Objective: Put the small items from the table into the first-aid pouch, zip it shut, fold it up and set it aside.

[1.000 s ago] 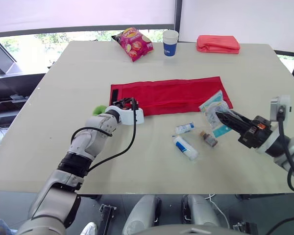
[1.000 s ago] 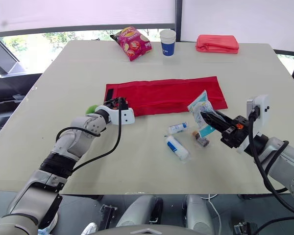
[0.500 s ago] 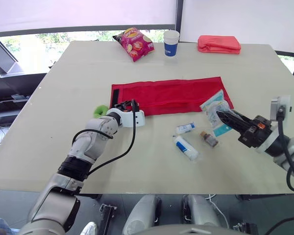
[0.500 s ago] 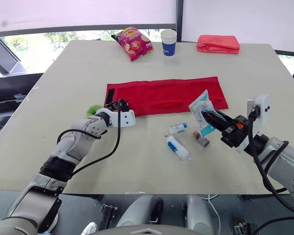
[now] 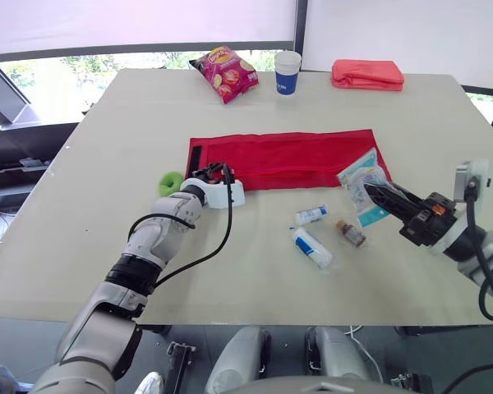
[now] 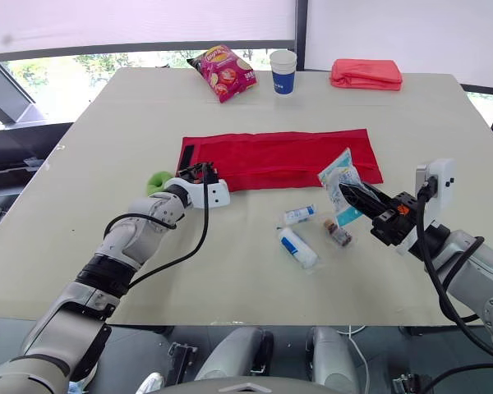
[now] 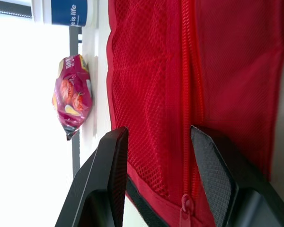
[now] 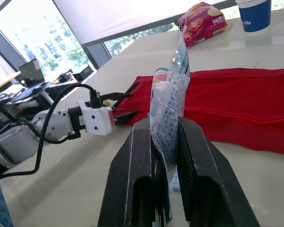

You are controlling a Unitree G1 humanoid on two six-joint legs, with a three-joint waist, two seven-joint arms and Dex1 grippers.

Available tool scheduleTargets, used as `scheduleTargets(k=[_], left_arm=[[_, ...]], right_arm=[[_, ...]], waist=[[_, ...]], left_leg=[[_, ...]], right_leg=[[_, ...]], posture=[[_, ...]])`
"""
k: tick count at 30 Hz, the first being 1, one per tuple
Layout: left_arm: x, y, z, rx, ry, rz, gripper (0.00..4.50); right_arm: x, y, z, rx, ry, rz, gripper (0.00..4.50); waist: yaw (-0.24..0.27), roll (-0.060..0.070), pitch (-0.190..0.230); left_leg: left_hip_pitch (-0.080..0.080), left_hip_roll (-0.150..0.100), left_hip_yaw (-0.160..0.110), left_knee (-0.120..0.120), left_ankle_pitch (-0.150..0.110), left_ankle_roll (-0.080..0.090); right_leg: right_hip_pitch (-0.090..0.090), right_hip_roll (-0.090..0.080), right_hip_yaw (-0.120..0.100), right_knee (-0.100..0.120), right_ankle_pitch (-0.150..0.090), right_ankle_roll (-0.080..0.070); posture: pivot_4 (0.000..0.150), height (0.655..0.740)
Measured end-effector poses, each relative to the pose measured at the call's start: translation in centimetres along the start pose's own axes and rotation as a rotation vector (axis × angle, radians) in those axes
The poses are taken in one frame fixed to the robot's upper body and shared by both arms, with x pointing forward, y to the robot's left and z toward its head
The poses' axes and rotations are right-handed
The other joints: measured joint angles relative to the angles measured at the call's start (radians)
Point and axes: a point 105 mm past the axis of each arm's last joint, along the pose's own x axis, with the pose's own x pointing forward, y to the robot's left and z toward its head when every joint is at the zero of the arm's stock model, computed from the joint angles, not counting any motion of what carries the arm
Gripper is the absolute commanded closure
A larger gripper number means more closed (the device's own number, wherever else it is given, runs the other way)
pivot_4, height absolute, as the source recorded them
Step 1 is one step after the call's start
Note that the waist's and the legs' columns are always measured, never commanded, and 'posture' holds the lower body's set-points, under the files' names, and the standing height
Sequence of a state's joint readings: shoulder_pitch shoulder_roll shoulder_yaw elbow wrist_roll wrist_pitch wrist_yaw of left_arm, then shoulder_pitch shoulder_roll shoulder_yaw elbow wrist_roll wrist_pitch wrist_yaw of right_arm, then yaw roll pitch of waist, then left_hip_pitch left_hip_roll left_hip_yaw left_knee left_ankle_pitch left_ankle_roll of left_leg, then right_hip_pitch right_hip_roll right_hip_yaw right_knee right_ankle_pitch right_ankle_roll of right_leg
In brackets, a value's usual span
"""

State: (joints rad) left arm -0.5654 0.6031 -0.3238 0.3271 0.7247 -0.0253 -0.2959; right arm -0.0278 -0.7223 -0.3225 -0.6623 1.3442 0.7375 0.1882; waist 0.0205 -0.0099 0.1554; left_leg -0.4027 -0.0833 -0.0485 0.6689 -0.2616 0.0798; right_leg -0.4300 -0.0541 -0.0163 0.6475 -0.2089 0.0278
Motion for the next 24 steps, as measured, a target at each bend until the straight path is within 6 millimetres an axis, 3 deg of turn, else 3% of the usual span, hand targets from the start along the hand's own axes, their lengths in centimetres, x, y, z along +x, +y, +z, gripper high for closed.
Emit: scheduleTargets(k=[24], left_arm=[[-0.6,0.1,-2.3,-0.016,0.084,0.044,2.32]], right_arm=[[0.2,-0.1,-0.3,-0.006,-0.004,-0.009,4.38]], waist=[[-0.004,0.000,0.000]], left_leg=[[0.000,0.000,0.000,0.000,0.000,0.000]], right_leg=[[0.000,0.000,0.000,0.001,0.000,0.000]], posture=[[0.150,0.7395]])
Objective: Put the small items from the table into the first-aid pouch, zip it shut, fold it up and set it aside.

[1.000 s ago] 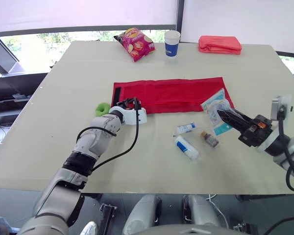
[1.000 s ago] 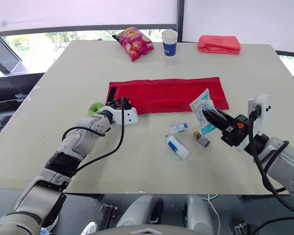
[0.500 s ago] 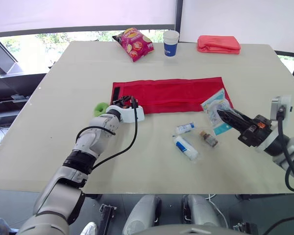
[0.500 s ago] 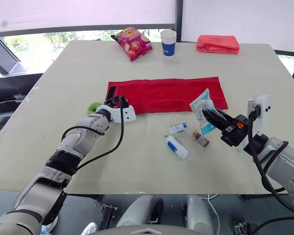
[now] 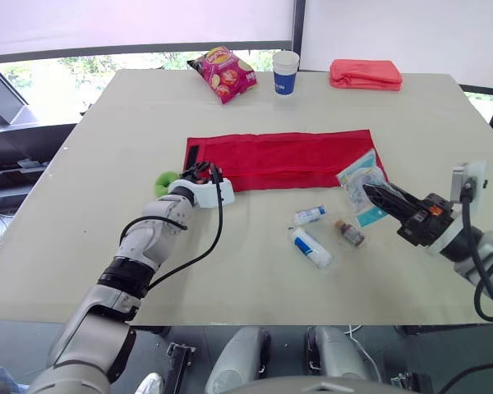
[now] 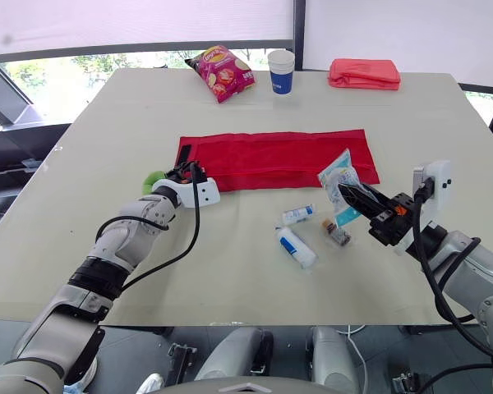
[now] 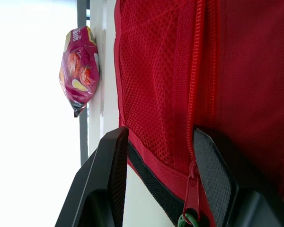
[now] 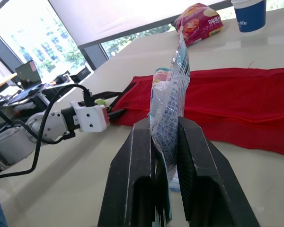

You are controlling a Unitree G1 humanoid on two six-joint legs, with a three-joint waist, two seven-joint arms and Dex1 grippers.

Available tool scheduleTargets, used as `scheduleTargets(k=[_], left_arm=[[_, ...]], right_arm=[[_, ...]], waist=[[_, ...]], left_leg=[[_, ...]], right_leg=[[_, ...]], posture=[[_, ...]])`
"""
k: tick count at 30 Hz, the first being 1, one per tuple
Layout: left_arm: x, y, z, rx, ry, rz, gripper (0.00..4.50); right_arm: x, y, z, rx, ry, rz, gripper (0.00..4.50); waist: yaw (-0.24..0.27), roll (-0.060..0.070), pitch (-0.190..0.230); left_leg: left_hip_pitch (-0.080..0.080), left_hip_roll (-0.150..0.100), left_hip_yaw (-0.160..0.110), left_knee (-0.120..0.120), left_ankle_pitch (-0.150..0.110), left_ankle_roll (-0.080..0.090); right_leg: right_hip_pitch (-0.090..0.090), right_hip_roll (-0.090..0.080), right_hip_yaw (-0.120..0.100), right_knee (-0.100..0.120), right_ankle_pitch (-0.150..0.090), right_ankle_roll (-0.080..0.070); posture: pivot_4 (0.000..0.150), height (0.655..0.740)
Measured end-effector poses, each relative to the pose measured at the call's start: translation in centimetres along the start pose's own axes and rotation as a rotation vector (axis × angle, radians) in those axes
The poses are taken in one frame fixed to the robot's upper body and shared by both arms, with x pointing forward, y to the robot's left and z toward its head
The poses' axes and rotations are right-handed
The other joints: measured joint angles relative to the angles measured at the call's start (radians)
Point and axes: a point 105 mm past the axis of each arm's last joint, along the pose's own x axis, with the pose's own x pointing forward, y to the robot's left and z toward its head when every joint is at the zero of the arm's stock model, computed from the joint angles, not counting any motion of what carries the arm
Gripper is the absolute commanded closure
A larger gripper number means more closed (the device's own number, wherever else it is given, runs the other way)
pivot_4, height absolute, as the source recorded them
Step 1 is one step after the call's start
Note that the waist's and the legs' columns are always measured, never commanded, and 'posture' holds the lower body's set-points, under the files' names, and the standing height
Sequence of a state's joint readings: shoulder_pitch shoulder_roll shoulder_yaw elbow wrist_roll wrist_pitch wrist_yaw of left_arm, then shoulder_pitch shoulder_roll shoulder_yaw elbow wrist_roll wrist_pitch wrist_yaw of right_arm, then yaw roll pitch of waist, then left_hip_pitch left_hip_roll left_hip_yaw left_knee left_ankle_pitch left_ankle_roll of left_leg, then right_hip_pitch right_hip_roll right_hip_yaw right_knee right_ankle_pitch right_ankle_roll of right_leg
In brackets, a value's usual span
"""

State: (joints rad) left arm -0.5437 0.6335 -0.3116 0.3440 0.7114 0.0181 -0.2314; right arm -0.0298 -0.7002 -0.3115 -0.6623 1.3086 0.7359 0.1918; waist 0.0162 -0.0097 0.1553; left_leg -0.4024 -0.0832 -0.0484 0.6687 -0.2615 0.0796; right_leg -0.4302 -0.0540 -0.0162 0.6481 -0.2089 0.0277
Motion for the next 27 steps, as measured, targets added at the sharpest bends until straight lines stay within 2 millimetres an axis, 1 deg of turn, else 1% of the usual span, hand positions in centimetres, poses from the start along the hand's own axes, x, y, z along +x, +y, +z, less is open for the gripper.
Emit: scheduleTargets(k=[4,7,10,11,19,24,25,27], left_arm=[[0.0,0.0,-0.1,-0.013,0.006,0.007,2.32],[0.1,-0.3,-0.4,-0.032,0.015,0.003,3.02],[0.1,0.4,-0.5,-0.049,0.015,0.027,4.37],[0.2,0.8,-0.5,-0.057,0.014,0.037,4.44],[0.1,0.6,-0.8,-0.071,0.012,0.014,4.44],[-0.3,0.5,-1.0,-0.089,-0.001,-0.036,4.44],[-0.4,0.4,-1.0,-0.098,-0.006,-0.050,4.44],[-1.0,0.0,-0.6,-0.188,-0.039,-0.124,4.44]], right_arm=[[0.0,0.0,0.0,-0.001,-0.001,-0.002,4.38],[0.0,0.0,0.0,0.000,-0.003,-0.002,4.38],[0.0,0.0,0.0,0.002,-0.007,-0.002,4.38],[0.0,0.0,0.0,0.002,-0.007,-0.003,4.38],[0.1,-0.1,0.0,0.002,-0.013,-0.007,4.38],[0.1,-0.1,-0.1,0.006,-0.020,-0.011,4.38],[0.2,-0.1,-0.2,0.007,-0.019,-0.010,4.38],[0.2,0.0,-0.3,0.009,-0.015,-0.005,4.38]], waist=[[0.000,0.000,0.000],[0.000,0.000,0.000],[0.000,0.001,-0.001],[0.000,0.002,-0.002],[0.000,0.003,-0.003],[-0.002,0.003,-0.003],[-0.002,0.003,-0.003],[-0.002,0.003,-0.003]], left_leg=[[0.000,0.000,0.000,0.000,0.000,0.000],[0.000,0.000,0.000,0.000,0.000,0.000],[0.000,0.000,0.000,0.000,0.000,0.000],[0.001,0.000,0.000,0.000,0.000,0.000],[0.001,0.000,0.001,0.000,0.000,0.000],[0.001,0.000,0.001,0.000,0.000,0.000],[0.001,0.000,0.001,0.000,0.000,0.000],[0.001,0.000,0.001,0.000,0.000,0.000]], right_leg=[[0.000,0.000,0.000,0.000,0.000,0.000],[0.000,0.000,0.000,0.000,0.000,0.000],[0.000,0.000,0.000,0.000,0.000,0.000],[0.000,0.000,0.000,0.000,0.000,0.000],[0.001,0.000,0.001,0.000,0.000,0.000],[0.000,0.000,0.001,0.001,0.000,0.000],[0.000,0.000,0.001,0.001,0.000,0.000],[0.000,0.000,0.001,0.000,0.000,0.000]], posture=[[0.150,0.7395],[0.150,0.7395],[0.150,0.7395],[0.150,0.7395],[0.150,0.7395],[0.150,0.7395],[0.150,0.7395],[0.150,0.7395]])
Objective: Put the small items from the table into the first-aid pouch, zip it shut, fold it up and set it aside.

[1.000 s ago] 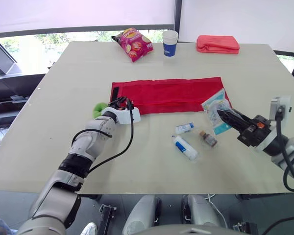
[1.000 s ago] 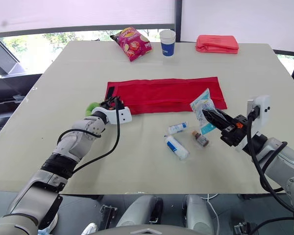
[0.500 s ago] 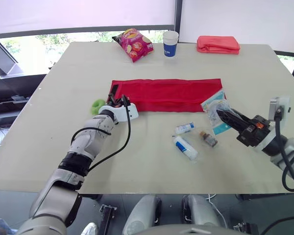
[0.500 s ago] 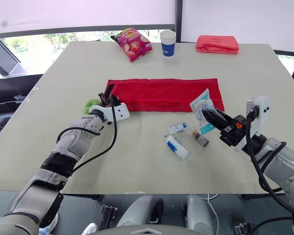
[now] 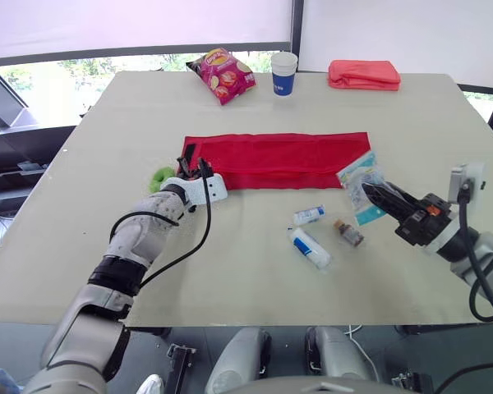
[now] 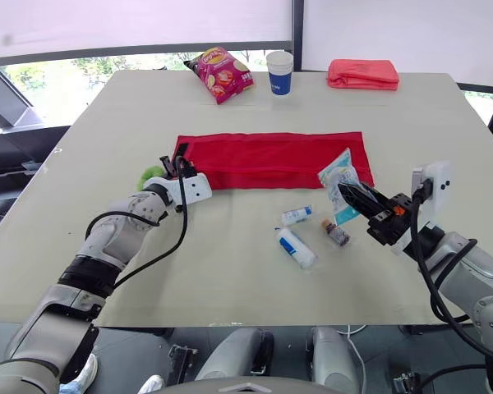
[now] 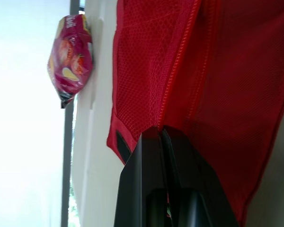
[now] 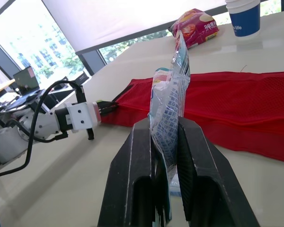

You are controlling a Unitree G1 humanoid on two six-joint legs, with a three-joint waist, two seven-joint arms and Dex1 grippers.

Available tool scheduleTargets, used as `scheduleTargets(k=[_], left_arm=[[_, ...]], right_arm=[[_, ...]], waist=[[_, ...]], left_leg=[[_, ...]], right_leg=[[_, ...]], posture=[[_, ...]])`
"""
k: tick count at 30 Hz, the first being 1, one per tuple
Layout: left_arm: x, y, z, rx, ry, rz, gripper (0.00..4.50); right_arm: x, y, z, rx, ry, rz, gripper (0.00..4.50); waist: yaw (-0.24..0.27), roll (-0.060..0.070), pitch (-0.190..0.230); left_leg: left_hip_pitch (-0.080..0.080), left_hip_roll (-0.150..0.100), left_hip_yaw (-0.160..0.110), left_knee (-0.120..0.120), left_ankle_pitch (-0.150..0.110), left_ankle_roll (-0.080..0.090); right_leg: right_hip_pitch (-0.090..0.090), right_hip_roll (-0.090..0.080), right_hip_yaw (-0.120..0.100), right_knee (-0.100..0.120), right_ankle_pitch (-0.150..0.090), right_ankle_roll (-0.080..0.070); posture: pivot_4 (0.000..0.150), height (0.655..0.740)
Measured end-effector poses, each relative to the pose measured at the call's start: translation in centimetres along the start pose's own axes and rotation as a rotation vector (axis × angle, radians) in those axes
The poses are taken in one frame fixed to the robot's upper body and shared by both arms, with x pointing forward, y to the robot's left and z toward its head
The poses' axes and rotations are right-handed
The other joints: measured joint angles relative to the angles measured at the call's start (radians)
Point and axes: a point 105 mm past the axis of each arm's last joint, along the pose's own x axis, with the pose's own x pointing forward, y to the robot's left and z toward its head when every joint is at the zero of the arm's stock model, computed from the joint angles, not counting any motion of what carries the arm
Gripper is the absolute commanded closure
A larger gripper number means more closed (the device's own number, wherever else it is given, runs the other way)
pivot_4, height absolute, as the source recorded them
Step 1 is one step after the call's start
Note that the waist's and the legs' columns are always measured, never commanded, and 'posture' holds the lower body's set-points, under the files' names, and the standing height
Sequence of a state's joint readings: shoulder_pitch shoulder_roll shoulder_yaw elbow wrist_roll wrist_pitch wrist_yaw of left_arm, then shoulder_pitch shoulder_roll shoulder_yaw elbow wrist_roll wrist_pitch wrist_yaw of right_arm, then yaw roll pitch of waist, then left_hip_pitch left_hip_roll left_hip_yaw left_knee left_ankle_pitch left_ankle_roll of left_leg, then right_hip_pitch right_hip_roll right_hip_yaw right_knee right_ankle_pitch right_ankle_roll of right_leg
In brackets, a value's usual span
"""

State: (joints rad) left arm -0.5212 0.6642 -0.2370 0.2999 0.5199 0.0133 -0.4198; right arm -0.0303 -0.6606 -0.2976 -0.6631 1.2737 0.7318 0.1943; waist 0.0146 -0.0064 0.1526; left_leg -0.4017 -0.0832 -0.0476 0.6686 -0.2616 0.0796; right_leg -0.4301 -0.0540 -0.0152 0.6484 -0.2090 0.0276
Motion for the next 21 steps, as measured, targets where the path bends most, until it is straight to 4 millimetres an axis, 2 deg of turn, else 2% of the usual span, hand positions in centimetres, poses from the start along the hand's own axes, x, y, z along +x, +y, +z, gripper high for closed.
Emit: scheduleTargets(k=[5,7,10,12,17,21], left_arm=[[-1.4,-2.1,1.9,-0.318,-0.075,-0.208,4.44],[-2.3,-2.7,3.3,-0.466,-0.114,-0.318,4.44],[-3.2,-3.0,4.9,-0.587,-0.154,-0.419,4.44],[-4.5,-3.6,6.6,-0.721,-0.210,-0.566,4.44],[-5.5,-4.0,8.3,-0.831,-0.247,-0.688,4.44],[-6.1,-3.8,9.8,-0.943,-0.306,-0.764,4.44]], right_arm=[[0.1,0.1,-0.1,0.000,-0.002,0.005,4.38],[0.1,0.1,0.0,0.004,-0.014,0.006,4.38],[0.1,0.1,0.0,0.004,-0.020,0.004,4.38],[0.2,0.3,-0.3,0.000,-0.011,0.007,4.38],[0.8,1.2,-1.4,-0.013,0.037,0.032,4.38],[2.2,2.0,-3.4,0.066,0.101,0.017,4.38]], waist=[[0.003,0.000,0.000],[0.003,0.000,0.000],[0.000,0.000,0.000],[-0.001,0.000,0.000],[0.000,0.000,0.000],[0.000,-0.001,0.001]], left_leg=[[0.000,0.000,0.000,0.001,0.000,0.000],[0.000,0.000,0.000,0.001,0.000,0.000],[0.000,0.000,0.000,0.000,0.000,0.000],[0.000,0.000,0.000,0.000,0.000,0.000],[0.000,0.000,0.000,0.001,0.000,0.000],[0.000,0.000,0.000,0.001,0.000,-0.001]], right_leg=[[0.000,0.000,0.000,-0.001,0.000,0.000],[0.000,0.000,0.000,-0.001,0.000,0.000],[0.000,0.000,0.000,-0.001,0.000,0.000],[0.000,0.001,0.000,0.000,0.000,0.000],[0.000,0.001,0.000,0.000,0.000,0.000],[0.000,0.001,0.000,0.000,0.000,0.000]], posture=[[0.150,0.7395],[0.150,0.7395],[0.150,0.7395],[0.150,0.7395],[0.150,0.7395],[0.150,0.7395]])
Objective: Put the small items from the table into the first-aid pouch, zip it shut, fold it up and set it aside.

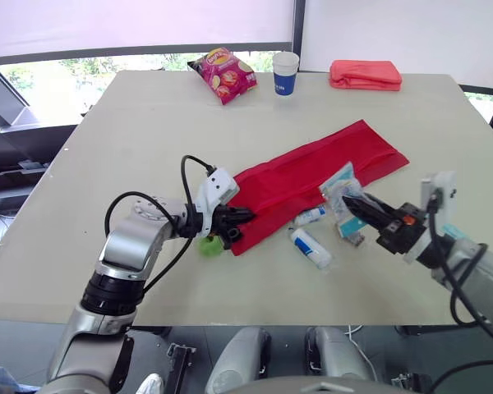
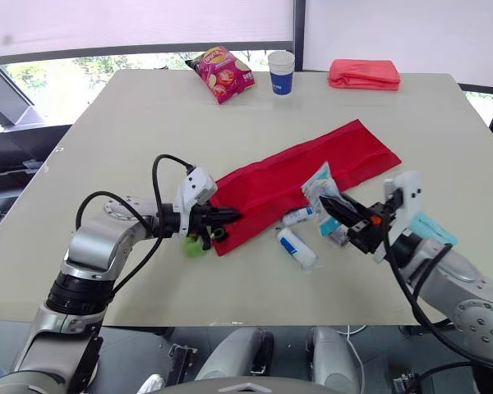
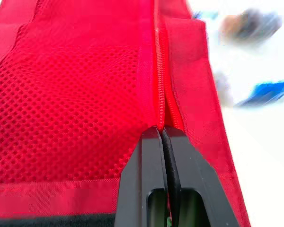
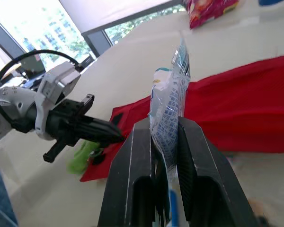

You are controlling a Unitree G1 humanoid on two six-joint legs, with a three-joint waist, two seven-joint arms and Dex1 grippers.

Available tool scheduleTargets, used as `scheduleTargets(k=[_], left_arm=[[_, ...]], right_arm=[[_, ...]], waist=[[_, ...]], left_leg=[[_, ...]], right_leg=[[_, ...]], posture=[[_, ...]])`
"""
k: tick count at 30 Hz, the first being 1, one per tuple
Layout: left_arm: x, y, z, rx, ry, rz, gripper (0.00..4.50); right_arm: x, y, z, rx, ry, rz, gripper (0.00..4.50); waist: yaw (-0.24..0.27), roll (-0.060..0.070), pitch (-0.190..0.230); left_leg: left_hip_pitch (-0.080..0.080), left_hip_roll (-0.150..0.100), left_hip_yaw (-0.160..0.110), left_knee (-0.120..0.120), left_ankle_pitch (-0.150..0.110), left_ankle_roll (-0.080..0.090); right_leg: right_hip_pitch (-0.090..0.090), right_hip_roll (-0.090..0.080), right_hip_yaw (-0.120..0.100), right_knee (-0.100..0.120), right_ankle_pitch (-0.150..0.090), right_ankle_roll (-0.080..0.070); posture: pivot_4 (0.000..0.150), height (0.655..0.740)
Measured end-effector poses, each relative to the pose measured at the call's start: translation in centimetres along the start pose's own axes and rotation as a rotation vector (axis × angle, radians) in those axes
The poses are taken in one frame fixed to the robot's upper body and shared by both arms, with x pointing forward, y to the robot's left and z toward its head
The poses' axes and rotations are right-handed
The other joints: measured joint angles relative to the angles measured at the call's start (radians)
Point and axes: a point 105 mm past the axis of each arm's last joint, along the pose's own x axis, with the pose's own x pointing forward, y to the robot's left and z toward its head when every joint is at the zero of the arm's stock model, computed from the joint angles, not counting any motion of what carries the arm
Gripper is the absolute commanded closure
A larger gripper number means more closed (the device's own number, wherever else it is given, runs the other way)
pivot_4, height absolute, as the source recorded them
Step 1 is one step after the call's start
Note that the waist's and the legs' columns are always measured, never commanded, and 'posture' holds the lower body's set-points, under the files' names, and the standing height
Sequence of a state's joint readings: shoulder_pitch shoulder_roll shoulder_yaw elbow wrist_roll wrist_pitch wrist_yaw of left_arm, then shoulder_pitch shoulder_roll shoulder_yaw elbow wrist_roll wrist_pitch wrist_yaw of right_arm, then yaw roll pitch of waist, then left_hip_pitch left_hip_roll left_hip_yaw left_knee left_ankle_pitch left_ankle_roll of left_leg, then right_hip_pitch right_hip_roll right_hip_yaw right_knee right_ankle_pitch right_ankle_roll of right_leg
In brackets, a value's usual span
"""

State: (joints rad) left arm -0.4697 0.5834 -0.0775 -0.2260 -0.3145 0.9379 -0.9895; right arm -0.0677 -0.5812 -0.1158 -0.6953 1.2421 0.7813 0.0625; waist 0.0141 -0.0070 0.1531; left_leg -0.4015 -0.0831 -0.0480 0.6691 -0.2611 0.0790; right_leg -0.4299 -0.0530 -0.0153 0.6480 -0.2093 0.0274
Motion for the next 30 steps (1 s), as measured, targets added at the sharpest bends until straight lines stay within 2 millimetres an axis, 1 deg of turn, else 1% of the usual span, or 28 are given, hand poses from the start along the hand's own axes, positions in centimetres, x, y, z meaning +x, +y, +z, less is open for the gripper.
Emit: scheduleTargets(k=[3,6,7,10,13,18,26,30], left_arm=[[-0.1,-0.2,0.2,-0.015,-0.015,-0.021,4.44],[-0.3,0.1,0.2,-0.013,-0.017,-0.024,4.44],[-0.4,0.3,0.2,-0.002,-0.023,-0.023,4.44],[-0.5,0.4,0.4,0.021,-0.044,-0.042,4.44],[-0.6,0.8,0.6,0.051,-0.060,-0.053,4.44],[-0.3,1.4,0.9,0.047,-0.086,-0.038,4.44],[0.0,1.6,1.2,0.024,-0.123,-0.019,4.44],[0.0,1.4,1.2,0.034,-0.140,-0.023,4.44]], right_arm=[[1.4,1.1,-1.6,0.071,0.049,0.020,4.38],[2.7,2.1,-1.7,0.118,0.051,0.041,4.38],[3.5,2.4,-1.7,0.164,0.041,0.046,4.38],[5.3,2.6,-1.9,0.274,0.039,0.042,4.38],[6.8,2.1,-2.7,0.351,0.077,0.015,4.38],[7.8,2.2,-4.4,0.446,0.139,-0.002,4.38],[8.1,3.0,-5.7,0.567,0.185,0.016,4.38],[9.1,3.0,-6.3,0.685,0.194,0.004,4.38]], waist=[[-0.001,0.000,0.000],[-0.001,0.000,0.000],[-0.001,0.000,0.000],[-0.001,0.000,0.000],[0.001,0.000,0.000],[-0.002,0.001,0.000],[-0.004,0.001,0.000],[-0.006,0.001,0.000]], left_leg=[[0.000,0.000,0.000,0.000,0.000,0.000],[0.000,0.000,0.000,0.000,0.000,-0.001],[0.000,0.000,0.000,0.000,0.000,-0.001],[0.001,0.000,0.000,0.000,0.001,-0.001],[0.001,-0.001,0.000,-0.001,0.001,-0.001],[0.001,-0.001,0.000,-0.001,0.001,-0.001],[0.001,-0.001,0.000,-0.001,0.001,-0.001],[0.001,0.000,0.000,-0.001,0.001,-0.001]], right_leg=[[0.000,0.000,0.000,0.000,0.000,0.000],[0.000,0.000,0.000,0.000,0.000,0.000],[0.000,0.001,0.000,0.000,0.000,0.000],[0.000,0.001,0.001,0.000,0.000,0.000],[0.000,0.001,0.000,0.000,0.000,0.000],[0.000,0.001,0.001,0.000,0.000,0.000],[-0.001,0.001,0.001,0.001,0.000,0.000],[-0.001,0.001,0.001,0.001,0.000,0.000]], posture=[[0.150,0.7395],[0.150,0.7395],[0.150,0.7395],[0.150,0.7395],[0.150,0.7395],[0.150,0.7395],[0.150,0.7395],[0.150,0.7395]])
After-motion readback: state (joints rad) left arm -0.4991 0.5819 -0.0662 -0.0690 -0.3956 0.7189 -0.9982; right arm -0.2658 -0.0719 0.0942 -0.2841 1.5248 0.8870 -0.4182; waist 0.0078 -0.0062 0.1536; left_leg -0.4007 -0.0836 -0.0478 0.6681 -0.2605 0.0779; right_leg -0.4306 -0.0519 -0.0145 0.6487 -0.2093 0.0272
